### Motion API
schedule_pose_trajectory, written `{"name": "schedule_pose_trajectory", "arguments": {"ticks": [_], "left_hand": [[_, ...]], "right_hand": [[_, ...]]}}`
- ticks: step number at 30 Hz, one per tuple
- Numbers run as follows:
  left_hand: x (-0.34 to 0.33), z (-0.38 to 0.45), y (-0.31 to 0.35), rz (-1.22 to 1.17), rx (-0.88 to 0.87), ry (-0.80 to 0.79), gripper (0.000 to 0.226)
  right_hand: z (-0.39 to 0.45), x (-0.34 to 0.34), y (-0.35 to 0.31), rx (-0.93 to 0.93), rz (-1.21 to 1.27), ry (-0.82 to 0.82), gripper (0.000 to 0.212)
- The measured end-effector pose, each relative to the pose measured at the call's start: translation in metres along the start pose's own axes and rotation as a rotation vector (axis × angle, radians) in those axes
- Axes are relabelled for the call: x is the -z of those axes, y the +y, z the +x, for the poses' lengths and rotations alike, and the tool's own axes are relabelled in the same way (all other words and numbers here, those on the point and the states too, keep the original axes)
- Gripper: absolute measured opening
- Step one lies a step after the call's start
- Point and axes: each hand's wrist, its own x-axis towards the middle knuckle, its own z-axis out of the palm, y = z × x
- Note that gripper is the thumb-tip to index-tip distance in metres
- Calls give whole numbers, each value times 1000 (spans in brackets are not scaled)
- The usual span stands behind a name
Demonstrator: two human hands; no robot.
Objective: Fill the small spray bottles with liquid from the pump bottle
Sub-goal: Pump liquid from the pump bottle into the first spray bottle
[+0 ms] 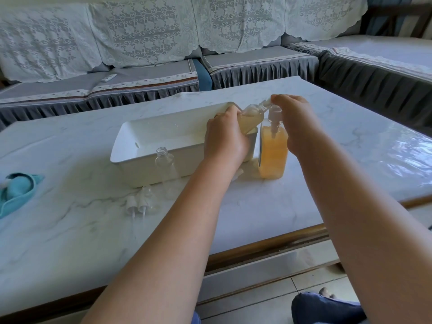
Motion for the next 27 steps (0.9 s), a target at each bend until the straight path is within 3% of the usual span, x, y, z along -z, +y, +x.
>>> {"name": "schedule_pose_trajectory", "arguments": {"ticks": [4,14,20,27], "left_hand": [[2,0,4,-22,-6,15,37],[6,0,6,-39,-10,21,38],[5,0,5,-34,-11,22,40],[1,-3,2,-13,0,-15,39]], "right_hand": [[-3,0,-3,-38,0,-30,36],[-4,1,-4,-71,43,-48,59],[-4,0,-4,-51,47,-40,38],[1,-3,2,30,-12,3,40]]}}
